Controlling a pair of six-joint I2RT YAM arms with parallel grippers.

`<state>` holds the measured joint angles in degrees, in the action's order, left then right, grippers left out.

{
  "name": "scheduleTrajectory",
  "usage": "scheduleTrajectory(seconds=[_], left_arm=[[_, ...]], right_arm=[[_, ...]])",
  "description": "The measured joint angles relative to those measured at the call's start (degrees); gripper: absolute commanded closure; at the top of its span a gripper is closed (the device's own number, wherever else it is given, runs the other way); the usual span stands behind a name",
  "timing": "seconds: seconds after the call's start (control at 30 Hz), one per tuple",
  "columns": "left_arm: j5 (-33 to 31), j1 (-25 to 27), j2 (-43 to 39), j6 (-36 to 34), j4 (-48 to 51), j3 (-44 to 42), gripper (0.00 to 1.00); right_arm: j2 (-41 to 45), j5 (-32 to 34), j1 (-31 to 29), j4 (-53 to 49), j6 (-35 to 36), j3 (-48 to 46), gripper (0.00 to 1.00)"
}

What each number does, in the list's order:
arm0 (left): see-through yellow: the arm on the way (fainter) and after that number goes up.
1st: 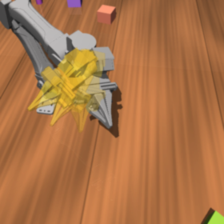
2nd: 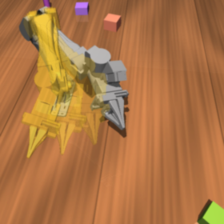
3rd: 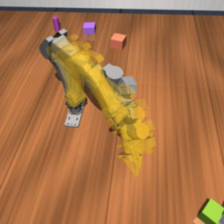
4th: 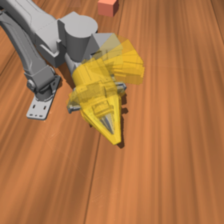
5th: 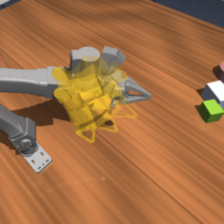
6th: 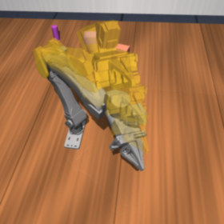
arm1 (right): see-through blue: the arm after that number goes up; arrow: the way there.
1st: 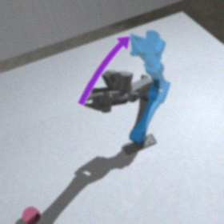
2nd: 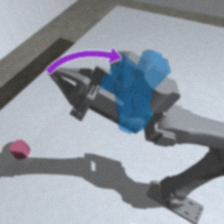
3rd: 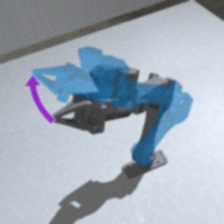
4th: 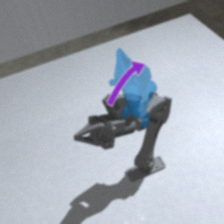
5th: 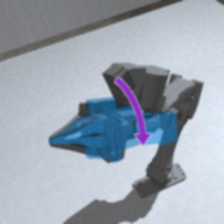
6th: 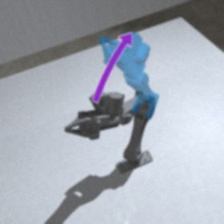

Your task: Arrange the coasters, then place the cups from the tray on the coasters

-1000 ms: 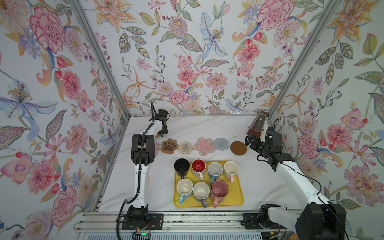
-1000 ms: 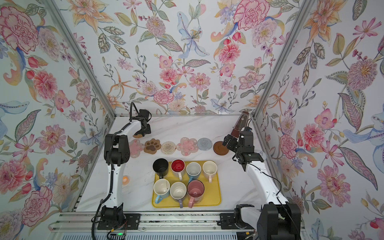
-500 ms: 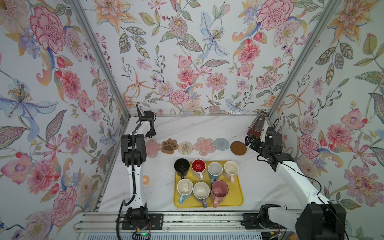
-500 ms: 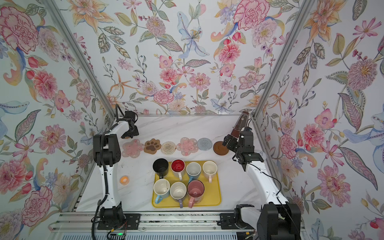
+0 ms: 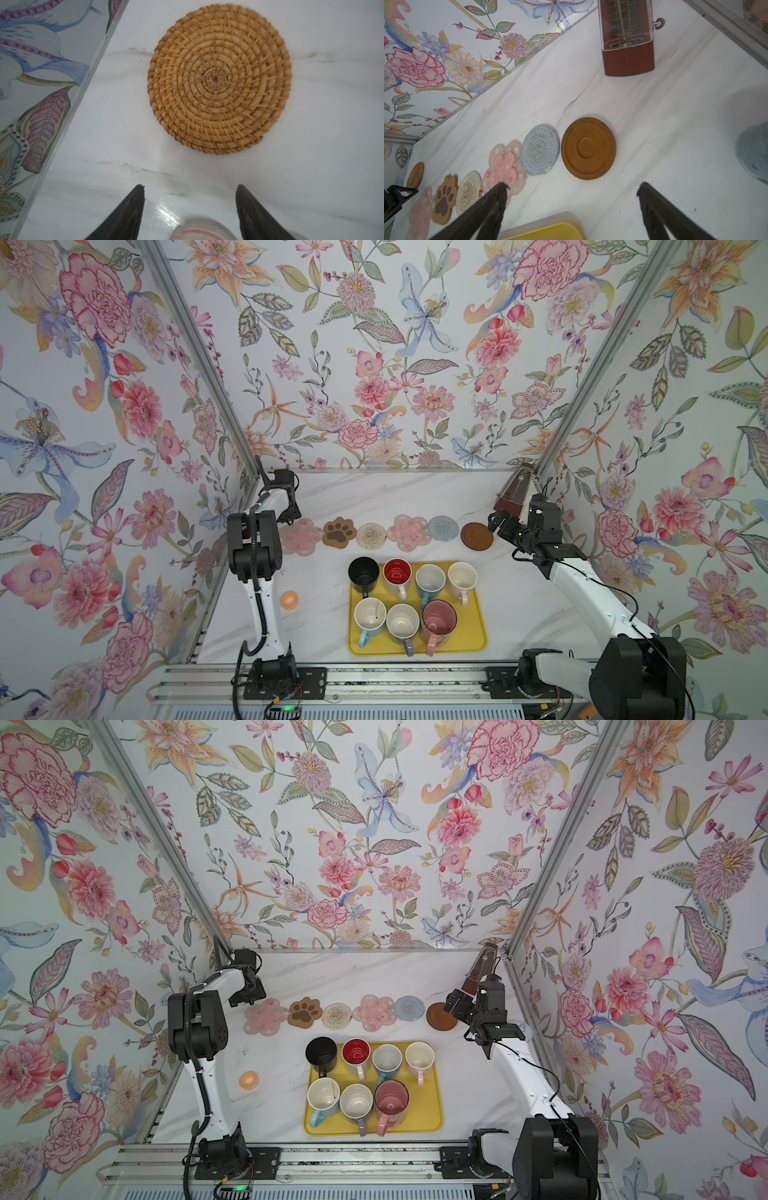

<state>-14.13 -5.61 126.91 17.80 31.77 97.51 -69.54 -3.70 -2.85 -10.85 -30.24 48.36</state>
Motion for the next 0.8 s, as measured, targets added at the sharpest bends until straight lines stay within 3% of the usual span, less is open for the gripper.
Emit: scheduleTrajectory(seconds=[0.33, 0.8], left_arm=[[1.11, -0.24, -3.5, -1.11, -3.58, 7.02, 0.27], [3.78, -0.66, 9.9, -2.62, -2.14, 20.72, 0.28]], right_arm=[[0.55, -0.17, 0.0, -1.01, -0.02, 0.04, 0.01], [9.51, 1.14, 0.0, -5.31, -0.09, -3.48, 0.01]])
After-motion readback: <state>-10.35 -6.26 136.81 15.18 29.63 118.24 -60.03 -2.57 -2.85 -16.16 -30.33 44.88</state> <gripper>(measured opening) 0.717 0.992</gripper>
